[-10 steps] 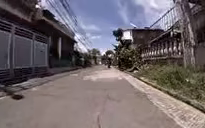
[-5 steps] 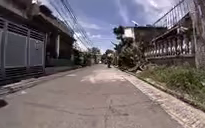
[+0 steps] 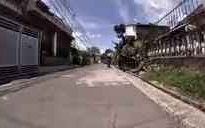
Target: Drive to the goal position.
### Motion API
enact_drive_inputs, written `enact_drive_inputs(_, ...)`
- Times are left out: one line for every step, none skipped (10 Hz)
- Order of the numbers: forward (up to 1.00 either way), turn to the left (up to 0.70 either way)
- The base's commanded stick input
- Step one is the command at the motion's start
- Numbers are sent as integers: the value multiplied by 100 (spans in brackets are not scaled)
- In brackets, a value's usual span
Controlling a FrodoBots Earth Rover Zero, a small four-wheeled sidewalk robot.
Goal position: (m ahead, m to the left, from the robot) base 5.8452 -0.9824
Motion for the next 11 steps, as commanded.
enact_drive_inputs(85, 0)
enact_drive_inputs(85, 0)
enact_drive_inputs(85, 0)
enact_drive_inputs(85, 0)
enact_drive_inputs(85, 0)
enact_drive_inputs(85, 0)
enact_drive_inputs(85, 0)
enact_drive_inputs(85, 0)
enact_drive_inputs(85, 0)
enact_drive_inputs(85, 0)
enact_drive_inputs(85, 0)
